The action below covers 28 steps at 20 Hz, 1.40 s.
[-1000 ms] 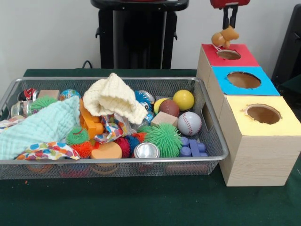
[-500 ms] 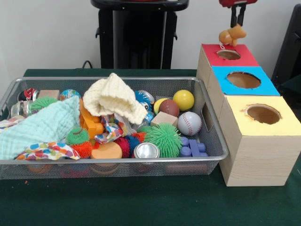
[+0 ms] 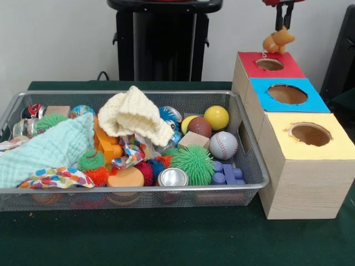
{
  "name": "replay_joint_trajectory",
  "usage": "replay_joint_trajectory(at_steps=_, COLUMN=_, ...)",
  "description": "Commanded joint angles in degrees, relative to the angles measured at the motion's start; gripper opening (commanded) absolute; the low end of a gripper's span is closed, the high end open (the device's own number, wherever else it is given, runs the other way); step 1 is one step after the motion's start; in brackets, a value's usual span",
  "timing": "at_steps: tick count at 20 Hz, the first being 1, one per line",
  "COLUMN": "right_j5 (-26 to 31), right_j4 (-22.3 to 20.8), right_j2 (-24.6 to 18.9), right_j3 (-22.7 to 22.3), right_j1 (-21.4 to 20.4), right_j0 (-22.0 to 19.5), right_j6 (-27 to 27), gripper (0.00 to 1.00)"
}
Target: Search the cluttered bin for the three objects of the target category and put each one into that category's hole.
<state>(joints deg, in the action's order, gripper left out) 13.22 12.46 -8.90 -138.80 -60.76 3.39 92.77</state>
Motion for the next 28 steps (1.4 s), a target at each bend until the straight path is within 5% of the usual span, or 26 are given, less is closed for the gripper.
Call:
replay_joint_trajectory(at_steps=1, right_j5=8.6, right_j4=2.4, right_j2=2.5, right_j3=3.4, right_j1=-1.2, right_j0=-1.0, right_j6=12.6, gripper=0.00)
replay_joint_trajectory(at_steps=10, right_j5=12.3, right_j4=1.2, right_j2=3.7, right_j3=6.0, right_j1=-2.1, right_j0=-1.8, right_j6=11.5, gripper=0.00)
replay_joint_trajectory(at_steps=28, right_j5=9.7, right_j4=2.4, right_j2=2.5, right_j3=6.6, right_j1=-0.4, right_j0=-1.8, right_j6=11.4, gripper=0.00)
